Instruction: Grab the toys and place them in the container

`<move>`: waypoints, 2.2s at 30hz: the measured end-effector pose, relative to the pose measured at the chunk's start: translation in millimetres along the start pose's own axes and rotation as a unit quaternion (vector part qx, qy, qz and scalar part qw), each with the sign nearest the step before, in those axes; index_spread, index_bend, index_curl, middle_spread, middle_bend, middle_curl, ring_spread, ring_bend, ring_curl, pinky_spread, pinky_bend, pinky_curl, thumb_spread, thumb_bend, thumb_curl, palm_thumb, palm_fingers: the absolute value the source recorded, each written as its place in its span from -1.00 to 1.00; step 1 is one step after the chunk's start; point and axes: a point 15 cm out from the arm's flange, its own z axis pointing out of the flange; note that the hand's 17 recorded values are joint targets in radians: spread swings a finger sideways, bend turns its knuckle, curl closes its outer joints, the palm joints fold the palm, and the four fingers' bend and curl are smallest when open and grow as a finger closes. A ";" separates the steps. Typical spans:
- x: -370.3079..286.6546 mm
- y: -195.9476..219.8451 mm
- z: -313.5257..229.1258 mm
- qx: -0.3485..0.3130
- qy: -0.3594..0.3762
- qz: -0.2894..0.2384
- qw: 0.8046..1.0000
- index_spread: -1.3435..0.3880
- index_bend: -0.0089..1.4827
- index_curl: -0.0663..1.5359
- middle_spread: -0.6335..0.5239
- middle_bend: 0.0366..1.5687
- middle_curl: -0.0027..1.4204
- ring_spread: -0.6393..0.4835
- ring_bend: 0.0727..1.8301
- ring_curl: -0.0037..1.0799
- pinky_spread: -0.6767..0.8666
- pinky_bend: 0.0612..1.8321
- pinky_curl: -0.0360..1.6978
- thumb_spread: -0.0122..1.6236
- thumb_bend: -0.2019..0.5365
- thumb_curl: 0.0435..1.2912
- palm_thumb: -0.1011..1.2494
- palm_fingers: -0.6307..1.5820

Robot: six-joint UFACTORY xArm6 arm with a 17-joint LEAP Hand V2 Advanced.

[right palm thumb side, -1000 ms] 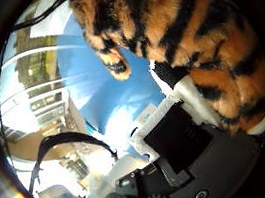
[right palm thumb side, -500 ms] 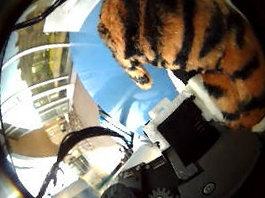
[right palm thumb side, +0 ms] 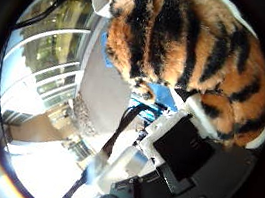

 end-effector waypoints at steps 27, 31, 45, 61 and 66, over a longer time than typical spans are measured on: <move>-127.1 -269.7 -83.7 0.327 -0.012 -0.015 0.945 -0.70 0.01 0.32 -0.26 0.81 0.55 -0.10 0.80 0.56 0.02 0.89 0.00 0.37 -0.55 0.18 0.45 0.13; -124.7 -304.6 -66.1 0.341 -0.013 -0.008 0.940 -0.69 0.02 0.41 -0.24 0.75 0.49 -0.03 0.76 0.49 0.05 0.83 -0.03 0.38 -0.55 0.14 0.35 0.18; -115.3 -367.2 -0.9 0.335 0.003 -0.034 0.941 -0.18 -0.54 0.15 0.03 -0.39 -0.19 0.54 0.01 -0.15 0.38 0.39 -0.27 0.36 -0.58 -0.11 0.08 -0.52; -112.2 -329.9 -45.2 0.341 0.012 -0.056 0.938 0.05 -0.78 -0.35 0.16 -0.81 -0.46 0.64 -0.42 -0.45 0.52 0.07 -0.50 0.38 -0.54 -0.40 -0.05 -0.43; -85.8 -263.8 -87.5 0.321 0.016 -0.042 0.946 0.14 -0.78 -0.42 0.19 -0.79 -0.47 0.66 -0.42 -0.45 0.54 0.03 -0.54 0.38 -0.54 -0.43 -0.05 -0.37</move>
